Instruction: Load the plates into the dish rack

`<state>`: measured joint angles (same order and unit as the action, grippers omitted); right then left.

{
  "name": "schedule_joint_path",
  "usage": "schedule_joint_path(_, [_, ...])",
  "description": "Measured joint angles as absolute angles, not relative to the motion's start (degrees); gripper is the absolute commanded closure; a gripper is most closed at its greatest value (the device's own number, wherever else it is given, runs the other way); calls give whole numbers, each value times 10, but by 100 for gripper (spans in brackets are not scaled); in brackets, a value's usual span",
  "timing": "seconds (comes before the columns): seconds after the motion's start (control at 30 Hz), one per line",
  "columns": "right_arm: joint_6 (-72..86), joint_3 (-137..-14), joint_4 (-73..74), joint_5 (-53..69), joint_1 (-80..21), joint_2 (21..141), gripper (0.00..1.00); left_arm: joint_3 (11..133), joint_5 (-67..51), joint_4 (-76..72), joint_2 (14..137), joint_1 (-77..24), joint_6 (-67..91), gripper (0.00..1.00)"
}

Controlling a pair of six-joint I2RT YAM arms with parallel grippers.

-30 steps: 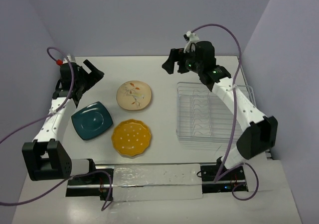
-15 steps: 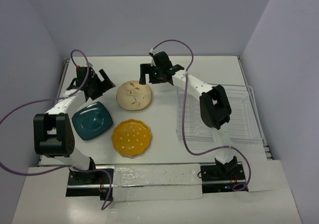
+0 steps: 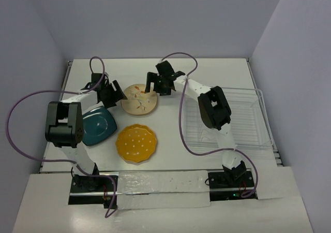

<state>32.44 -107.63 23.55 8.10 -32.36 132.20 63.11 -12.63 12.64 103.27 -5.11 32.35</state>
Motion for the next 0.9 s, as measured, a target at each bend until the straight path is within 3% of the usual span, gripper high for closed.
schedule_joint_path(0.17, [354, -1076, 237, 81, -324, 1324, 0, 656, -129, 127, 1067, -52, 322, 62])
schedule_joint_path(0.5, [406, -1076, 232, 123, -323, 1340, 3, 667, -135, 125, 1089, -57, 324, 91])
schedule_joint_path(0.6, [413, -1076, 232, 138, -323, 1342, 15, 667, -142, 120, 1092, -57, 326, 100])
schedule_joint_path(0.63, [415, -1076, 232, 144, -323, 1343, 18, 667, -143, 118, 1093, -58, 326, 100])
schedule_joint_path(0.9, [383, -1073, 237, 176, -307, 1352, 64, 667, -141, 101, 1097, -58, 330, 100])
